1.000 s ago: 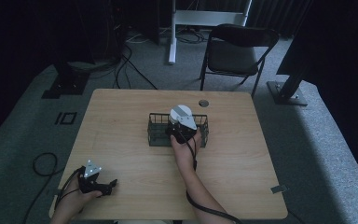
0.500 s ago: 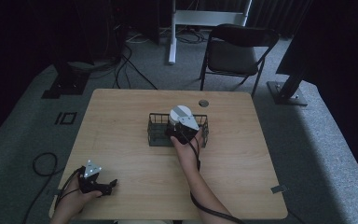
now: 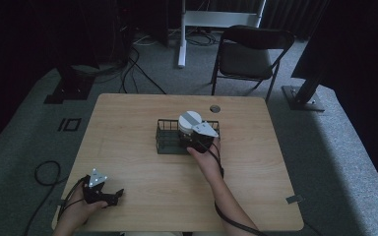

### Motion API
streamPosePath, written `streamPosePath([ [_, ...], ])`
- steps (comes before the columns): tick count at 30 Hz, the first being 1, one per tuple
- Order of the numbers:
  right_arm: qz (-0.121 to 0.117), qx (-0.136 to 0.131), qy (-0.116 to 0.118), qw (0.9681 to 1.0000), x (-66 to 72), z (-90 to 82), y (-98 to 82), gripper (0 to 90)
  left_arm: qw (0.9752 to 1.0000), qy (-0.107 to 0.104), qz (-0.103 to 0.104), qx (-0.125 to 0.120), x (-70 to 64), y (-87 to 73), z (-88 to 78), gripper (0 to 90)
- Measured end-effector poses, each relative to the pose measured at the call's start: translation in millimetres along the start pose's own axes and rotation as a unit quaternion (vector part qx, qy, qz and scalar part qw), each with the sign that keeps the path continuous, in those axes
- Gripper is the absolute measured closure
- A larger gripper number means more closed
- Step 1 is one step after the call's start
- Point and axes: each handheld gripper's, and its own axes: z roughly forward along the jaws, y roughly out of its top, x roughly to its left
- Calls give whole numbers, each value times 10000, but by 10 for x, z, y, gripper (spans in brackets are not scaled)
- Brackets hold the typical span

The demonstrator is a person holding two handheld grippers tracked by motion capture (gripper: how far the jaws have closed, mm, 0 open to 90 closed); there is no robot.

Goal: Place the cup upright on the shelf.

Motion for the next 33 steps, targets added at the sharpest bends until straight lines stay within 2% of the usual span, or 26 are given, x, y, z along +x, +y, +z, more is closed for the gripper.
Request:
streamPosePath([
  [2,-161,35,120,9998,-36,-15,-7,120,10000,0,1,0,0,0,0,27],
  [6,-206,29,269,9994,-109,-50,-7,121,10000,1,1,0,0,0,0,27],
  [10,-148,23,459,9988,-162,-92,14,120,10000,0,0,0,0,0,0,27],
  [13,-249,86,599,9979,-197,-119,11,120,10000,1,1,2,0,0,0,27],
  [25,-348,103,686,9970,-322,-217,15,120,10000,0,0,0,0,0,0,27],
  [33,-424,60,806,9958,-401,-347,22,120,10000,0,1,1,0,0,0,27],
])
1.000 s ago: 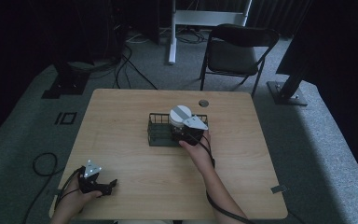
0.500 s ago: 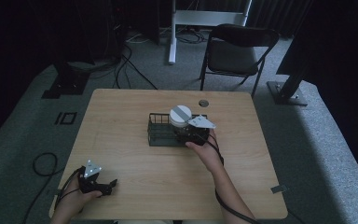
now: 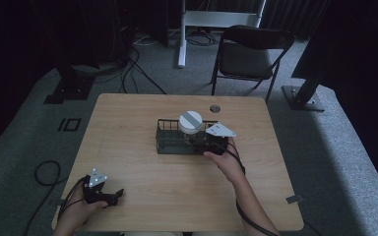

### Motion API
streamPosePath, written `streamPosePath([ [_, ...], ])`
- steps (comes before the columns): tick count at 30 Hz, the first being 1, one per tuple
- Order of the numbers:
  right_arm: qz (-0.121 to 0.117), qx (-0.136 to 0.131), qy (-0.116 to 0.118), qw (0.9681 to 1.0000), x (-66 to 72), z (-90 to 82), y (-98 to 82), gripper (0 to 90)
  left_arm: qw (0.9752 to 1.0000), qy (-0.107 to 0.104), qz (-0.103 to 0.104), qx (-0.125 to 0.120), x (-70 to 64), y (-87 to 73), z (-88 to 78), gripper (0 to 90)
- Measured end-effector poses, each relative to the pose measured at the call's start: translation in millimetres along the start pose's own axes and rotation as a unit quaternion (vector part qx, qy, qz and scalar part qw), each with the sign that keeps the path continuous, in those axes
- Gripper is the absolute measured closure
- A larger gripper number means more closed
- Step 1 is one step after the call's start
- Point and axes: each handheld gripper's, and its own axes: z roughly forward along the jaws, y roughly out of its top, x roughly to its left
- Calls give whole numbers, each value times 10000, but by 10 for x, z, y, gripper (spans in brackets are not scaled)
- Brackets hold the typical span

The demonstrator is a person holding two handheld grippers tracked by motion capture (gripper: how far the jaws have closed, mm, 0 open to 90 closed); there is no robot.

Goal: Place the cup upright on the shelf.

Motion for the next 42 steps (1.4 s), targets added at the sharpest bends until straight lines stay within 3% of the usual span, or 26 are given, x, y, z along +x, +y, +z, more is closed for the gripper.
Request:
streamPosePath([
  [18,80,-191,-13,9998,-200,-433,-76,120,10000,0,-1,0,0,0,0,27],
  [42,324,-88,-420,9986,-517,-859,-495,121,10000,0,-1,-1,0,0,0,27],
])
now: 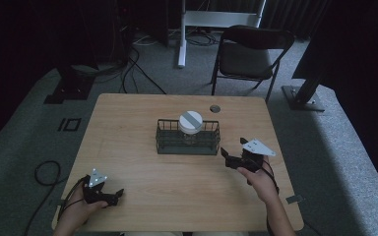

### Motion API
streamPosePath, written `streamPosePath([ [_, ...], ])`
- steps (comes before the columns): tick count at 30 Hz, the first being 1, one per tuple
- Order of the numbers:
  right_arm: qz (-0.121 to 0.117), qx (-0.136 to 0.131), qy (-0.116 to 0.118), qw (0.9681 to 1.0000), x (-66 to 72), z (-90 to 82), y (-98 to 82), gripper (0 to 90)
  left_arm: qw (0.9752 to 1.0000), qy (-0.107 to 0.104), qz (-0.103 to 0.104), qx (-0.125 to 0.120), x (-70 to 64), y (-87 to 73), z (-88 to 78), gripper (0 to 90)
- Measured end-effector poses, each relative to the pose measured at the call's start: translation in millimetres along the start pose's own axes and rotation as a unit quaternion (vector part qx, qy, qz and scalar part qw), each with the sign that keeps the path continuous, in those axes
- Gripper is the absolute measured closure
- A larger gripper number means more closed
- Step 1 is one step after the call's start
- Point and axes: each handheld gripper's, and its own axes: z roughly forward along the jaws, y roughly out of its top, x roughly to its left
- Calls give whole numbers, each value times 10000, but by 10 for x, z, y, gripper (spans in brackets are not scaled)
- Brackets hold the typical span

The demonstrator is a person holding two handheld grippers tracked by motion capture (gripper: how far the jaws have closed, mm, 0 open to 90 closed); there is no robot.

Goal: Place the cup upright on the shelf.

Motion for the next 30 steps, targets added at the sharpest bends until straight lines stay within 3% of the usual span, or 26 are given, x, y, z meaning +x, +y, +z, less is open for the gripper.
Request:
streamPosePath([
  [20,166,334,-252,9990,-205,-145,-376,120,10000,0,1,0,0,0,0,27],
  [30,395,538,-445,9968,-311,-255,-538,120,10000,0,-5,-5,-1,0,1,27],
])
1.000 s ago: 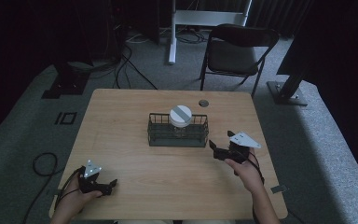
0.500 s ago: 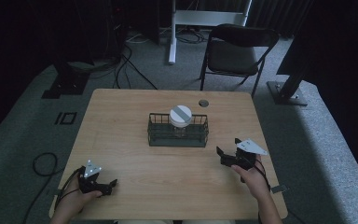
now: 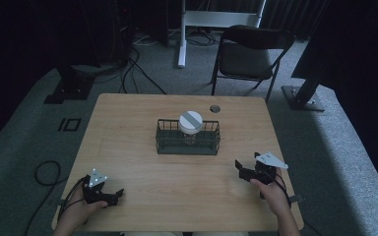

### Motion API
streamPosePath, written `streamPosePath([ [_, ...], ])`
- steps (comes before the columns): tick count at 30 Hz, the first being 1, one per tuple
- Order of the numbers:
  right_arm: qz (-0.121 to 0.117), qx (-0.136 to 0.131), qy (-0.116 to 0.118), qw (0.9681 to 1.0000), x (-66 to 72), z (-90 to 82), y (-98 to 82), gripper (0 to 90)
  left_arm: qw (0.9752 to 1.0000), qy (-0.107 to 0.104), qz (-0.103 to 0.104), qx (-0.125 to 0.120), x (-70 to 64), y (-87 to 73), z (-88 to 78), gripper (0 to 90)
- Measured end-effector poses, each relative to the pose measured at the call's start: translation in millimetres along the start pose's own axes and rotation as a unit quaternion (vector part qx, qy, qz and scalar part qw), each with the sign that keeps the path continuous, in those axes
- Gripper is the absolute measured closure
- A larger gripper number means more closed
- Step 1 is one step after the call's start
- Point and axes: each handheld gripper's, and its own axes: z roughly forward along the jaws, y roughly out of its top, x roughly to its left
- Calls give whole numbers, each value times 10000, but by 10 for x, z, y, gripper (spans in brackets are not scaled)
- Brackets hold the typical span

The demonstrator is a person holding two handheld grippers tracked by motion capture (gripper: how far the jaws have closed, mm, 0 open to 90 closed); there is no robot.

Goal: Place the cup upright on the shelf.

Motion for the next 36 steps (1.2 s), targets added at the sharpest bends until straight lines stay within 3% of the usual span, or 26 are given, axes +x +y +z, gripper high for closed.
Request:
streamPosePath([
  [8,122,200,-92,9997,-95,-56,-121,120,10000,0,-1,-1,0,0,0,27],
  [10,153,313,-220,9992,-135,-74,-165,120,10000,0,1,2,0,0,0,27],
  [17,243,578,-348,9974,-185,-78,-234,121,10000,-1,5,4,1,0,-1,27],
  [23,309,882,-570,9940,-226,-60,-285,120,10000,0,5,4,1,0,-1,27],
  [29,422,982,-686,9919,-237,-42,-317,121,10000,-1,5,13,1,1,-2,27],
  [36,472,1252,-968,9863,-264,-42,-335,121,10000,-2,4,12,1,1,-2,27],
])
